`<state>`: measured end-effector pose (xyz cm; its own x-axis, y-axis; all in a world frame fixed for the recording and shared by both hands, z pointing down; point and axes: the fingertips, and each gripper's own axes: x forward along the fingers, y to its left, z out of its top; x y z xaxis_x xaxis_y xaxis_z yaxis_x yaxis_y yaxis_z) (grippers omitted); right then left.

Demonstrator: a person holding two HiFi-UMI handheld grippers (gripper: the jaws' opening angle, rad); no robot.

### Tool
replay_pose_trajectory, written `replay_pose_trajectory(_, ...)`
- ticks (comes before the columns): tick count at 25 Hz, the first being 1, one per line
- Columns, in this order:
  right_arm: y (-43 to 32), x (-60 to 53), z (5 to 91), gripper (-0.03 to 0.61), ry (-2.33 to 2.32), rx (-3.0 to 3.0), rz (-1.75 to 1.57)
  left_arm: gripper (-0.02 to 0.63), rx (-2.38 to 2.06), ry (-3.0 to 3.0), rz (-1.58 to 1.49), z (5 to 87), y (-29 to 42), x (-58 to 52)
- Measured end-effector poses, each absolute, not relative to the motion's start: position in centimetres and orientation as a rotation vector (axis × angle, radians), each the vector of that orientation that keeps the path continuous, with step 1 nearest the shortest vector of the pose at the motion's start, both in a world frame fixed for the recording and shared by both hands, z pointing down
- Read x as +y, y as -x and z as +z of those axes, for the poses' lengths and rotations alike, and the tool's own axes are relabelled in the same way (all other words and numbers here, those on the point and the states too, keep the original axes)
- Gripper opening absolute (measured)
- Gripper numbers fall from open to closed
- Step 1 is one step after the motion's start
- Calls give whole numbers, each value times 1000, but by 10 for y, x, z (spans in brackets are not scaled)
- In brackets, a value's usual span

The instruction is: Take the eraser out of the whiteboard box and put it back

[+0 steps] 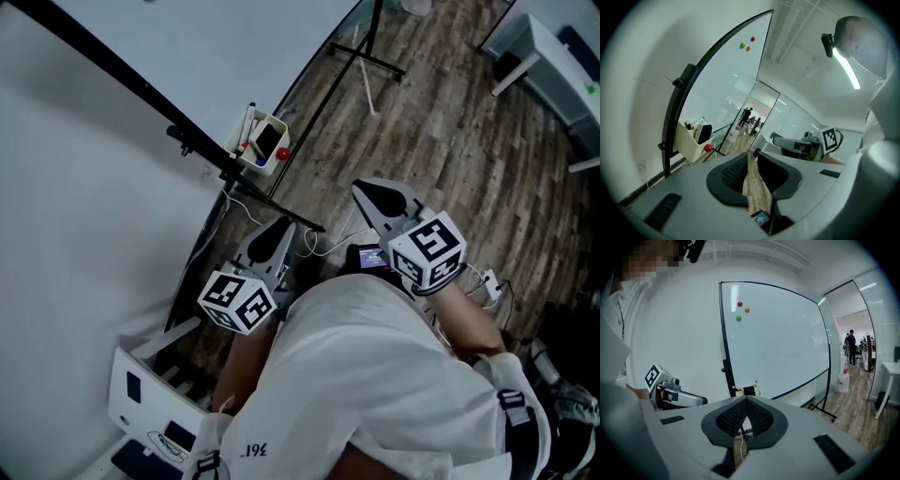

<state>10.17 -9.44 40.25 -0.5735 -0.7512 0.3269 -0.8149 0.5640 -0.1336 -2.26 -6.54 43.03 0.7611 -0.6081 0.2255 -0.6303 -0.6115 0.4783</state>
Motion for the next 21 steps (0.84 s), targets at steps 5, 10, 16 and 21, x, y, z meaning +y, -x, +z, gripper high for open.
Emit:
replay_pose_trajectory(5, -107, -102, 396, 25, -1335, -2566, 367, 74, -928, -2430, 50, 426, 20, -69)
replay_pose_trajectory(10, -109, -102, 399, 25, -1350, -2555, 375, 74, -922, -2415, 59, 430, 20, -67)
replay_pose_trajectory(16, -110, -104, 403, 25, -1349, -2550, 382, 74, -911, -2417, 64, 433, 17, -69)
replay_pose_trajectory(21, -108, -104, 404, 25, -1348, -2549, 394, 74, -906, -2415, 67, 433, 17, -69)
